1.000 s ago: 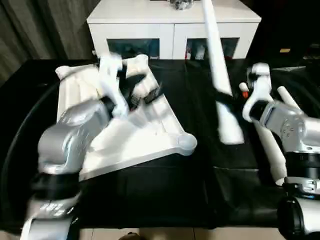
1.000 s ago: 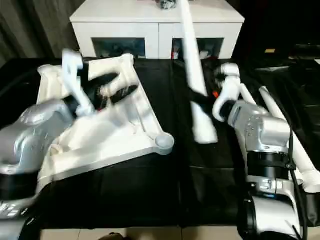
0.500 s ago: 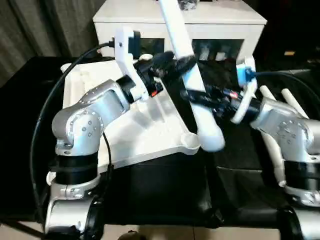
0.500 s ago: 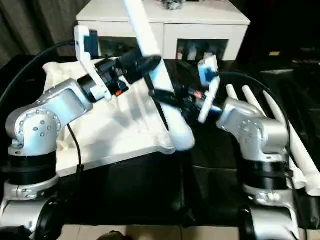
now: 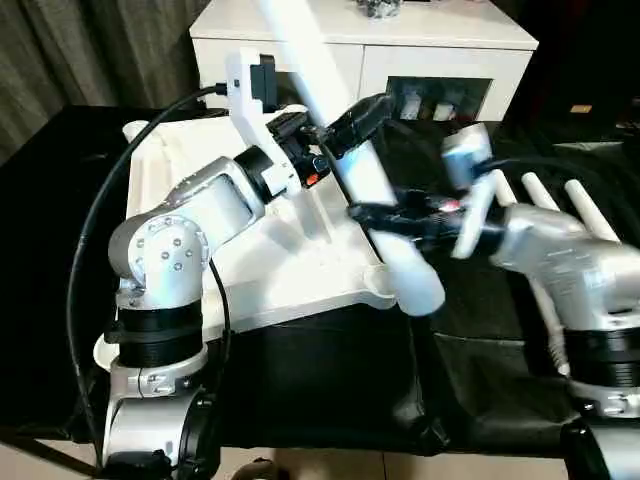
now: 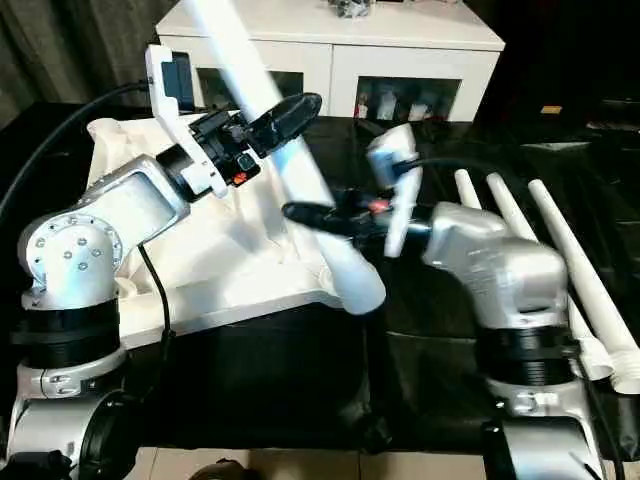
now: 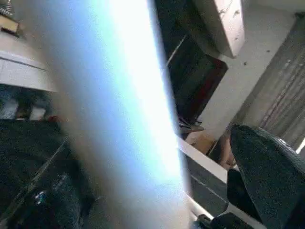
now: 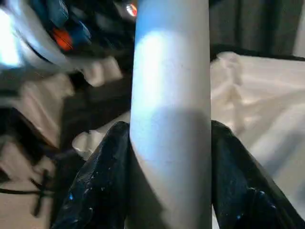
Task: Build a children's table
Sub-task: Pick table leg
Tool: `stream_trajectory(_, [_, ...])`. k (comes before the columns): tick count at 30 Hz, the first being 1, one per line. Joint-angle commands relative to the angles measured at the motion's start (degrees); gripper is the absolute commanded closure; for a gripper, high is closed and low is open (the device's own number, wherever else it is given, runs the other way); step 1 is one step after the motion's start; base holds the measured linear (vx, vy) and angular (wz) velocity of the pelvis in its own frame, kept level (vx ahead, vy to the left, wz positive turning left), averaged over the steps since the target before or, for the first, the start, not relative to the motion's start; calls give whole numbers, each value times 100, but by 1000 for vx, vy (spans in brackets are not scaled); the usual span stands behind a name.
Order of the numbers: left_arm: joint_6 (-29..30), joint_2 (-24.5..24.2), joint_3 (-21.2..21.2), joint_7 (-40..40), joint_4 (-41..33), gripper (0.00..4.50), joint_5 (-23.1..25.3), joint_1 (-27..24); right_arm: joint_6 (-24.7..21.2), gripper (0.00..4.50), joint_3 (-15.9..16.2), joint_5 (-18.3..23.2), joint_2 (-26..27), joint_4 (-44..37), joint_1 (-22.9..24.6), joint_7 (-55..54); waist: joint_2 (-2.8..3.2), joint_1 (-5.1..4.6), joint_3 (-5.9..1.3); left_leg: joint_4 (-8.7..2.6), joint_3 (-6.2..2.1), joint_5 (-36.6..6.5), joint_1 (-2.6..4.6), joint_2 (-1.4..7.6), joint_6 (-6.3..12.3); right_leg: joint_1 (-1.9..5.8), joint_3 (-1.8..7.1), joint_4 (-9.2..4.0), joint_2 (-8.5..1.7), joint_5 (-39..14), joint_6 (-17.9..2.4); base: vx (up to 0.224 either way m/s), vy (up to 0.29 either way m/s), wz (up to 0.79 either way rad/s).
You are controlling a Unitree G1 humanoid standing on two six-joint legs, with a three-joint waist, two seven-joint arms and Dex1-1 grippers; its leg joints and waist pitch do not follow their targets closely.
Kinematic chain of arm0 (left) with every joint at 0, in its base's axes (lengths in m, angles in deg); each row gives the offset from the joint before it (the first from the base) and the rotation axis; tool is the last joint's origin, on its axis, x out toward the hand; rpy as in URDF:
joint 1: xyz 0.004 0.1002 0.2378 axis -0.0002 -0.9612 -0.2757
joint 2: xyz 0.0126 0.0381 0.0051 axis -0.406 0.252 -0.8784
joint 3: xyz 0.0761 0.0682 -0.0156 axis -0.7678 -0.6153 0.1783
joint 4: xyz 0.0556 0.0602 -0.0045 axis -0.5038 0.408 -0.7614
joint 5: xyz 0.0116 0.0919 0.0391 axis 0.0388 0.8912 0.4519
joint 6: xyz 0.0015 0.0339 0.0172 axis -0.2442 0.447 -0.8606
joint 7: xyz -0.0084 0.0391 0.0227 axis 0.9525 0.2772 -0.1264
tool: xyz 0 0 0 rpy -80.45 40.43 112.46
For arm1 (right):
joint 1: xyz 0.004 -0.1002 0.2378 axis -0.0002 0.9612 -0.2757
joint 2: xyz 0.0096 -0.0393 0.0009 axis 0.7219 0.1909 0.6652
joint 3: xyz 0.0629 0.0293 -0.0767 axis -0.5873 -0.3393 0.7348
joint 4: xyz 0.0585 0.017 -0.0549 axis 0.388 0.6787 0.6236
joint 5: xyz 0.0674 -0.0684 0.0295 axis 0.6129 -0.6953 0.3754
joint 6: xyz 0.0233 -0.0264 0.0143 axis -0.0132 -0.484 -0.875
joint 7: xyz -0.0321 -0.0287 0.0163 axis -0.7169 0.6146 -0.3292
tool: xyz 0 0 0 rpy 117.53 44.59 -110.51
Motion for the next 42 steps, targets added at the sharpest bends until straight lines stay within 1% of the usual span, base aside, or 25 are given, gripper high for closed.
stream_trajectory(1, [87, 9, 61, -186, 64, 36, 41, 6, 302, 273, 117, -225, 9, -112, 0, -141, -99, -1, -435, -432, -233, -504, 197, 546, 150, 200, 159, -398, -387, 95, -1388, 0, 0, 0])
stream_trajectory(2, [98, 19, 86, -269, 82, 36, 58, 11, 407, 273, 176, -308, 45, -124, 2, -186, -81, 1, -434, -432, -232, -520, 201, 547, 137, 187, 160, -396, -382, 102, -1375, 0, 0, 0])
stream_trajectory(4, [107, 80, 174, -432, 167, 48, 67, 26, 629, 273, 281, -519, 158, -119, -6, -407, -84, -13, -435, -431, -234, -511, 196, 543, 143, 193, 161, -395, -379, 188, -1381, 0, 0, 0])
stream_trajectory(5, [107, 80, 174, -432, 167, 62, 67, 26, 629, 273, 281, -519, 158, -119, -6, -407, -86, -14, -435, -430, -235, -511, 194, 539, 155, 198, 160, -393, -377, 203, -1382, 0, 0, 0])
stream_trajectory(6, [105, 97, 190, -487, 185, 79, 76, 21, 702, 273, 324, -576, 172, -118, -8, -464, -47, -5, -438, -428, -239, -523, 201, 542, 155, 191, 162, -390, -381, 204, -1386, 0, 0, 0])
stream_trajectory(7, [119, 125, 212, -538, 198, 79, 58, 14, 762, 273, 364, -631, 198, -116, -12, -535, -58, -9, -440, -431, -238, -528, 202, 543, 156, 187, 160, -391, -366, 242, -1377, 0, 0, 0])
stream_trajectory(8, [136, 142, 220, -582, 201, 79, 36, 8, 818, 273, 409, -680, 218, -119, -11, -595, -48, -7, -438, -442, -247, -547, 199, 549, 132, 193, 154, -385, -368, 252, -1383, 0, 0, 0])
stream_trajectory(11, [142, 200, 238, -738, 192, 111, -32, -8, 1246, 273, 747, -1216, 229, -75, -1, -908, -33, -22, -439, -452, -253, -634, 201, 550, 32, 190, 151, -388, -360, 269, -1341, 0, 0, 0])
stream_trajectory(13, [104, 252, 271, -818, 197, 127, -41, 11, 1386, 273, 860, -1398, 310, -51, 21, -1066, -43, -34, -434, -456, -248, -677, 200, 541, 11, 196, 157, -396, -357, 293, -1332, 0, 0, 0])
stream_trajectory(15, [83, 263, 284, -848, 212, 141, -26, 37, 1438, 274, 899, -1493, 374, -59, 30, -1205, -38, -35, -437, -454, -254, -708, 198, 539, 38, 205, 164, -394, -362, 277, -1326, 0, 0, 0])
stream_trajectory(16, [47, 280, 321, -893, 234, 156, -29, 63, 1482, 274, 949, -1582, 442, -85, 54, -1336, -17, -34, -433, -463, -259, -725, 198, 543, 33, 195, 162, -393, -358, 262, -1323, 0, 0, 0])
stream_trajectory(17, [39, 292, 340, -920, 238, 167, -32, 69, 1503, 274, 970, -1614, 460, -86, 61, -1389, -26, -48, -431, -466, -256, -755, 201, 543, 19, 190, 164, -397, -348, 271, -1320, 0, 0, 0])
stream_trajectory(19, [29, 298, 353, -940, 246, 172, -25, 74, 1523, 274, 994, -1643, 470, -83, 66, -1428, -14, -44, -434, -472, -259, -804, 208, 545, -2, 191, 161, -397, -347, 257, -1316, 0, 0, 0])
stream_trajectory(20, [27, 298, 355, -950, 251, 174, -24, 79, 1574, 274, 1014, -1682, 480, -62, 63, -1473, -1, -43, -439, -471, -263, -809, 212, 544, -9, 194, 161, -389, -344, 297, -1310, 0, 0, 0])
stream_trajectory(22, [-14, 319, 367, -974, 276, 206, -27, 99, 1646, 275, 1050, -1749, 525, -13, 48, -1567, -1, -44, -441, -474, -262, -786, 213, 547, -33, 188, 158, -389, -338, 382, -1292, 0, 0, 0])
stream_trajectory(25, [-35, 348, 368, -1008, 292, 219, -33, 110, 1724, 275, 1084, -1834, 583, -3, 65, -1640, 22, -52, -456, -467, -267, -727, 208, 543, -39, 196, 147, -369, -331, 594, -1299, 0, 0, 0])
stream_trajectory(29, [-76, 366, 384, -1046, 302, 256, -33, 115, 1740, 275, 1075, -1862, 639, -22, 75, -1720, 29, -65, -453, -473, -266, -775, 205, 541, -47, 200, 147, -374, -335, 635, -1333, 0, 0, 0])
stream_trajectory(32, [-148, 344, 418, -1081, 323, 267, -1, 113, 1864, 275, 1023, -1902, 699, 15, 54, -1896, 36, -83, -455, -481, -270, -835, 207, 542, -107, 204, 145, -374, -335, 642, -1319, 0, 0, 0])
stream_trajectory(33, [-152, 339, 418, -1075, 328, 272, -2, 112, 1888, 275, 997, -1871, 723, 36, 46, -1897, 18, -90, -453, -484, -268, -822, 202, 540, -101, 209, 145, -375, -331, 657, -1314, 0, 0, 0])
stream_trajectory(34, [-164, 296, 400, -1036, 336, 274, 15, 103, 1902, 275, 921, -1760, 784, 84, 23, -1873, 30, -95, -454, -477, -266, -818, 198, 534, -83, 208, 149, -373, -339, 671, -1322, 0, 0, 0])
stream_trajectory(36, [-174, 212, 338, -948, 330, 275, 52, 83, 1824, 205, 823, -1617, 837, 100, 22, -1821, 19, -100, -456, -476, -267, -792, 200, 536, -53, 211, 149, -369, -344, 681, -1330, 0, 0, 0])
stream_trajectory(38, [-180, 119, 289, -848, 322, 275, 80, 66, 1709, 199, 724, -1434, 872, 84, 34, -1726, 17, -106, -457, -475, -260, -754, 202, 537, -12, 202, 150, -369, -342, 688, -1344, 0, 0, 0])
stream_trajectory(40, [-182, -202, 73, -465, 296, 275, 197, 42, 1465, 186, 593, -1087, 793, 15, 40, -1401, 16, -93, -466, -465, -265, -702, 203, 536, 47, 210, 143, -356, -337, 691, -1337, 0, 0, 0])
stream_trajectory(41, [-180, -217, 62, -443, 293, 275, 200, 41, 1457, 172, 589, -1073, 785, 12, 40, -1382, 23, -95, -463, -468, -264, -672, 204, 535, 68, 207, 139, -355, -334, 686, -1322, 0, 0, 0])
stream_trajectory(42, [-152, -495, -163, -22, 239, 275, 237, 11, 1319, 163, 530, -854, 643, -29, 42, -1063, 16, -88, -465, -466, -263, -649, 215, 538, 70, 204, 132, -355, -332, 671, -1314, 0, 0, 0])
